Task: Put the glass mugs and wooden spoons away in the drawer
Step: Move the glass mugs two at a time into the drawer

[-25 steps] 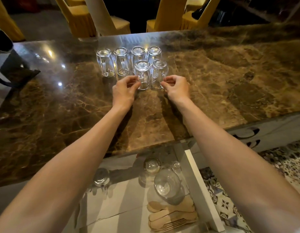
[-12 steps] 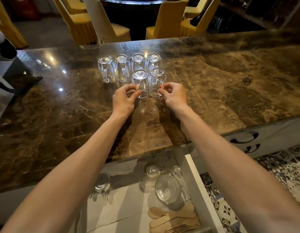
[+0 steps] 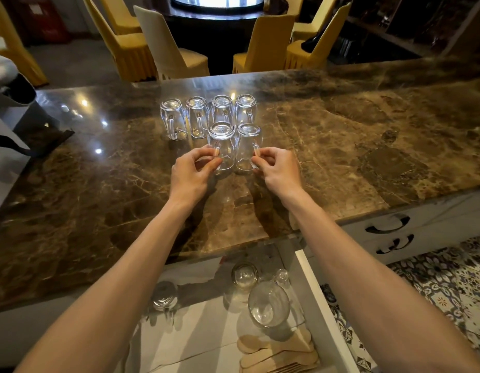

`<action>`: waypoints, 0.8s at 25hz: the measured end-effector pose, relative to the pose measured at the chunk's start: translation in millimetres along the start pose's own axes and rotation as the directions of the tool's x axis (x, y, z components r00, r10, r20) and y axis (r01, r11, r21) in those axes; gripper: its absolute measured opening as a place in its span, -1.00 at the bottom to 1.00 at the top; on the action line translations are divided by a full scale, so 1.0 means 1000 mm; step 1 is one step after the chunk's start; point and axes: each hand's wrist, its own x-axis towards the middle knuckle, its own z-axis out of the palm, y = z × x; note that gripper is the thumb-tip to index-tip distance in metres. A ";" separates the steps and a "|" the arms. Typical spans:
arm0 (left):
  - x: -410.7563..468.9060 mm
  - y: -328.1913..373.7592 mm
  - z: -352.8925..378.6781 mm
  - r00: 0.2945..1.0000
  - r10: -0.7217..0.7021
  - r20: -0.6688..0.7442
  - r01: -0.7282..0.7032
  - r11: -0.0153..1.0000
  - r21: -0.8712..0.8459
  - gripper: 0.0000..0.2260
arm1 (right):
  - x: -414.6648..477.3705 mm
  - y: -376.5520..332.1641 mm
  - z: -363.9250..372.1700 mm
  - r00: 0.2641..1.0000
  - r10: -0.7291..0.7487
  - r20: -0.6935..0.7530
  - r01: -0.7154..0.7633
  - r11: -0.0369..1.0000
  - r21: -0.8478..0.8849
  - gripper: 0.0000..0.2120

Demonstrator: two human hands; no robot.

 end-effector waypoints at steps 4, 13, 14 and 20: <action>-0.014 0.005 -0.012 1.000 0.002 0.000 -0.002 1.000 -0.015 -0.75 | -0.011 -0.003 0.000 1.000 -0.012 0.009 0.011 1.000 0.021 -0.81; -0.050 0.021 -0.043 1.000 0.013 0.005 -0.013 0.998 -0.057 -0.82 | -0.051 -0.016 -0.001 0.997 -0.081 0.011 0.080 0.994 0.078 -0.86; -0.055 0.022 -0.047 1.000 0.015 0.011 -0.014 0.998 -0.069 -0.83 | -0.057 -0.018 -0.002 0.997 -0.080 0.012 0.078 0.993 0.089 -0.87; -0.084 0.027 -0.063 1.000 0.010 0.007 -0.009 0.994 -0.106 -0.82 | -0.090 -0.029 -0.003 0.996 -0.085 0.025 0.081 0.989 0.122 -0.86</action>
